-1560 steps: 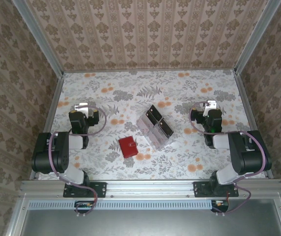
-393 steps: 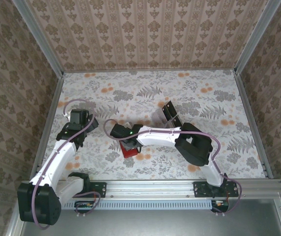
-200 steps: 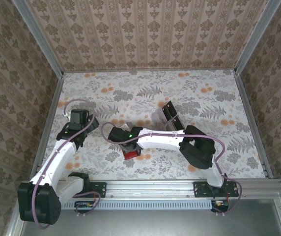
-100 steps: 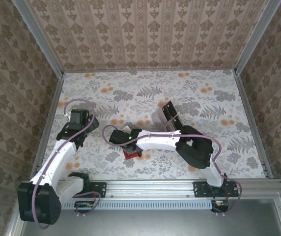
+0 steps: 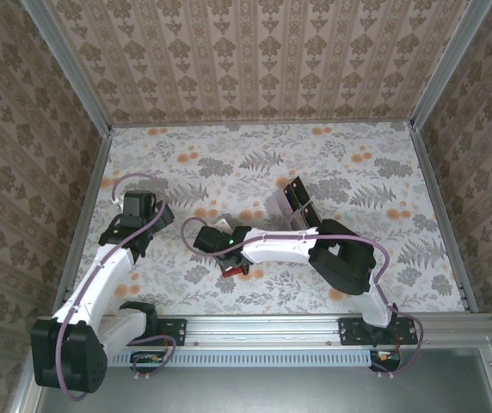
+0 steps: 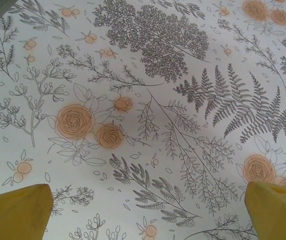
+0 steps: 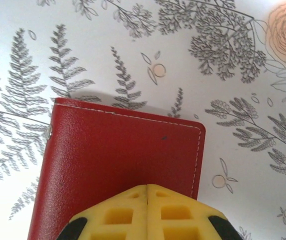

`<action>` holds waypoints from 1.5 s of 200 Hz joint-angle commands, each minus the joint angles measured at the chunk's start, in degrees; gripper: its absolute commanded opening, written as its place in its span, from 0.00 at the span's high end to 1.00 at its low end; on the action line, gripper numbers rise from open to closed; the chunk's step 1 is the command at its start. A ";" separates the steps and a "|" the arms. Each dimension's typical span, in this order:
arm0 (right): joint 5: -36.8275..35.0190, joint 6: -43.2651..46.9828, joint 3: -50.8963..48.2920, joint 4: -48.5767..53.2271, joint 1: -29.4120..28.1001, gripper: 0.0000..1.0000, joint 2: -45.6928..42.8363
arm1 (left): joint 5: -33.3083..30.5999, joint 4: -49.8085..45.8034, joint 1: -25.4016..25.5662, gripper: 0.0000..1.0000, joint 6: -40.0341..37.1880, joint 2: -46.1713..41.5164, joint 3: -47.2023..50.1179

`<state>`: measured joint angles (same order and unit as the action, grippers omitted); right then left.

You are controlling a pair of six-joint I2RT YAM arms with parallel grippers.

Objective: Put the credit cards into the card holder

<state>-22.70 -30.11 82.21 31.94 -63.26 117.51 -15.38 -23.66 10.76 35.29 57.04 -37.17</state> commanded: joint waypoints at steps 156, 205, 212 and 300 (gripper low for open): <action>13.76 -8.84 -14.19 -10.02 8.34 0.57 -10.76 | 18.13 8.65 6.09 0.00 7.16 5.89 4.03; 20.17 -12.79 -19.44 -16.24 10.56 0.57 -11.35 | 17.05 8.56 7.32 0.00 6.84 6.40 4.04; 21.45 -13.56 -20.21 -17.55 11.03 0.57 -11.36 | 16.89 8.63 7.42 0.00 6.86 6.55 4.03; 30.89 -20.12 -28.67 -29.98 14.79 0.90 -13.43 | 17.26 9.67 9.74 0.00 7.16 8.07 4.31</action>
<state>5.17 -47.72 56.18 3.51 -49.10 104.22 1.74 -14.83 19.68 41.63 64.49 -33.41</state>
